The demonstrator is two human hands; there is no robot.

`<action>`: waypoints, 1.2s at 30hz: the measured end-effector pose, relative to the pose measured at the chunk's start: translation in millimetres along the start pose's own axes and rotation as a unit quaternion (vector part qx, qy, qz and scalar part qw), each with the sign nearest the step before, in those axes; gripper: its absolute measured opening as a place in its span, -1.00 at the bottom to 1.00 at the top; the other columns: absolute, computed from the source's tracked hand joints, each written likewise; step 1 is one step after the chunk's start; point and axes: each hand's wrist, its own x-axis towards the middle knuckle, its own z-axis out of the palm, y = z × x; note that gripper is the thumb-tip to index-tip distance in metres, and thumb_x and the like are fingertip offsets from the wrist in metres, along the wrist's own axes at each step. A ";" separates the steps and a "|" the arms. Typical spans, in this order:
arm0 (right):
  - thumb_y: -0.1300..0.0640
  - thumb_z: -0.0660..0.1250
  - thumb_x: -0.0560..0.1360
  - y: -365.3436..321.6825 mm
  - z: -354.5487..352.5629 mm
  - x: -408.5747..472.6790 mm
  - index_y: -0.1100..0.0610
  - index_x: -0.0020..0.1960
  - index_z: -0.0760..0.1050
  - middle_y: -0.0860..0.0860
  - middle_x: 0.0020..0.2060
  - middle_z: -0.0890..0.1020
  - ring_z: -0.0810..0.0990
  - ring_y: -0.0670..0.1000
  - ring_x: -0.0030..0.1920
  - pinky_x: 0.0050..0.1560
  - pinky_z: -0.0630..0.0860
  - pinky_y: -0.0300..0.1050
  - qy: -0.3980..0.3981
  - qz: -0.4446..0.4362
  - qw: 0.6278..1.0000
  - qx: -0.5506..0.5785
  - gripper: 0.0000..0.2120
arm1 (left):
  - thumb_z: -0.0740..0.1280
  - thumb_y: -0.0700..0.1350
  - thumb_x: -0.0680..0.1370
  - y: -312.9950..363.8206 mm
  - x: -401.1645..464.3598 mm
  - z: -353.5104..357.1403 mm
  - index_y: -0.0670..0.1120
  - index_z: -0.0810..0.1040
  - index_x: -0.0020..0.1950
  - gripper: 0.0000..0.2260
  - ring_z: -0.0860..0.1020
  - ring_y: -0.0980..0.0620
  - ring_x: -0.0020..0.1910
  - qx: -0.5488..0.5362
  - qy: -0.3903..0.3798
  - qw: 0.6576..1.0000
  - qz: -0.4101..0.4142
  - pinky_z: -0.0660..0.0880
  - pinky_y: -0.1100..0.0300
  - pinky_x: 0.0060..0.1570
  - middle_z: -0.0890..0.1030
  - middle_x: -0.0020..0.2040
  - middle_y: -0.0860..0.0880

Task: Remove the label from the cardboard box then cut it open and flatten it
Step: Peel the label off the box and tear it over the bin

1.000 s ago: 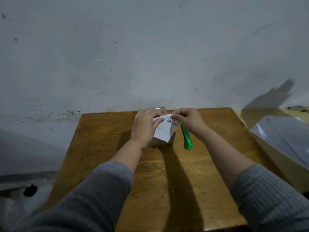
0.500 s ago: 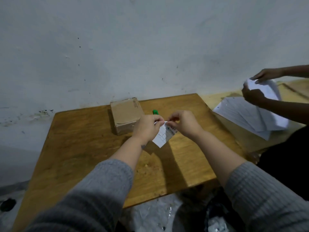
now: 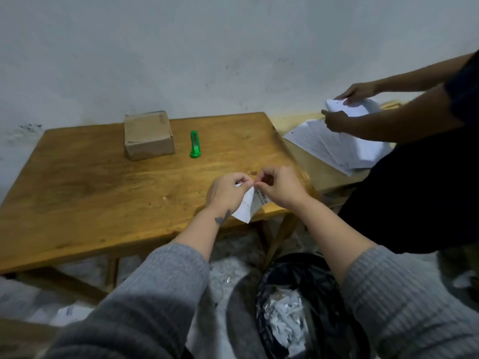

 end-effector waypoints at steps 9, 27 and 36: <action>0.26 0.36 0.36 55.8 -6.1 -70.0 0.13 -0.21 0.59 0.03 -0.30 0.66 0.58 0.02 -0.27 -0.24 0.53 -0.05 0.060 -0.027 0.996 -0.057 -0.94 | 0.38 -0.12 0.51 3.7 -37.9 74.4 0.04 0.61 -0.31 -0.80 0.58 -0.02 -0.15 -0.152 -0.046 0.979 -0.130 0.55 0.04 -0.04 0.63 -0.23 0.04; 0.22 0.45 0.40 151.2 -16.6 -150.1 0.14 -0.14 0.69 -0.01 -0.25 0.69 0.58 -0.16 -0.27 -0.13 0.46 -0.35 0.037 0.181 0.982 0.038 -0.94 | 0.36 0.14 0.46 -11.7 -61.8 154.9 0.18 0.66 -0.18 -0.89 0.56 0.08 -0.03 0.071 -0.151 0.986 0.007 0.38 0.04 0.11 0.67 -0.16 0.14; 0.26 0.42 0.41 167.5 -16.3 -159.8 0.15 -0.21 0.67 -0.04 -0.32 0.65 0.51 -0.23 -0.36 -0.28 0.38 -0.55 0.069 0.227 0.970 0.053 -0.93 | 0.32 0.11 0.51 -14.4 -66.6 185.7 0.12 0.65 -0.15 -0.85 0.50 -0.01 0.07 0.076 -0.063 0.987 -0.125 0.18 0.05 0.16 0.66 -0.03 0.10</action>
